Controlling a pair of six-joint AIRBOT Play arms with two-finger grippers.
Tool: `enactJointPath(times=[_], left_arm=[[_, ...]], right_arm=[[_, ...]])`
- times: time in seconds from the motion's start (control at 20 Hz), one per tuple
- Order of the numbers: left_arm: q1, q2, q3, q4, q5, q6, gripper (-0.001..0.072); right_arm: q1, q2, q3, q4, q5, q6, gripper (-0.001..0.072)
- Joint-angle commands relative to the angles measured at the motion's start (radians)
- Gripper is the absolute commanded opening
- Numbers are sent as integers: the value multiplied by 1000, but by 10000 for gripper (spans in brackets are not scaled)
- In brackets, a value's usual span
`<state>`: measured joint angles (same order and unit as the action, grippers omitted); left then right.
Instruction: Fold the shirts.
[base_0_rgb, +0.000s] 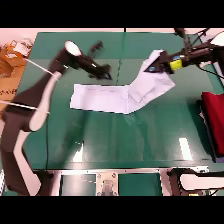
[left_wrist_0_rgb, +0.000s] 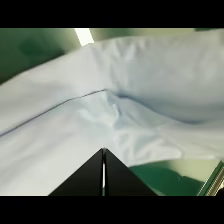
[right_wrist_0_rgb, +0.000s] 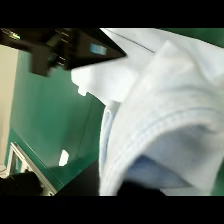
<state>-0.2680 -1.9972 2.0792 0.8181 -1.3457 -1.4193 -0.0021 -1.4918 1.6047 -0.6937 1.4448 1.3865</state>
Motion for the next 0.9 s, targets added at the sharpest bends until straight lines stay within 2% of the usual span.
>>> enactJointPath(times=[0.0, 0.2, 0.3, 0.35, 0.4, 0.45, 0.5, 0.55, 0.6, 0.65, 0.7, 0.75, 0.85], left_arm=[[179, 116, 55, 129, -116, 16, 22], [351, 229, 55, 178, -136, 15, 23], [409, 250, 55, 175, -138, 14, 23], [426, 251, 55, 174, -145, 14, 23], [439, 251, 53, 175, -159, 14, 23], [444, 253, 35, 174, -159, 14, 23], [444, 253, 14, 174, -157, 14, 23], [444, 254, -14, 172, -158, 14, 23], [443, 254, -44, 171, -161, 17, 23], [443, 254, -66, 171, -164, 26, 23], [443, 254, -76, 171, -163, 35, 23], [443, 254, -75, 174, -159, 43, 23], [443, 259, -74, 173, -143, 60, 23]], right_arm=[[178, -20, 0, 14, -215, 66, 15], [465, -161, 0, 34, -587, 106, 15], [609, -297, 1, 142, -855, 105, 24], [674, -372, 2, 228, -1003, 105, 204], [731, -449, 10, 331, -1178, 104, 438], [768, -515, 38, 396, -1297, 100, 494], [767, -554, 75, 421, -1302, 97, 494], [744, -563, 100, 412, -1237, 67, 493], [697, -552, 116, 401, -1099, 7, 473], [635, -531, 126, 386, -945, -51, 231], [573, -505, 127, 379, -821, -111, 26], [501, -478, 126, 365, -694, -148, 15], [360, -427, 118, 268, -498, -109, 14]])
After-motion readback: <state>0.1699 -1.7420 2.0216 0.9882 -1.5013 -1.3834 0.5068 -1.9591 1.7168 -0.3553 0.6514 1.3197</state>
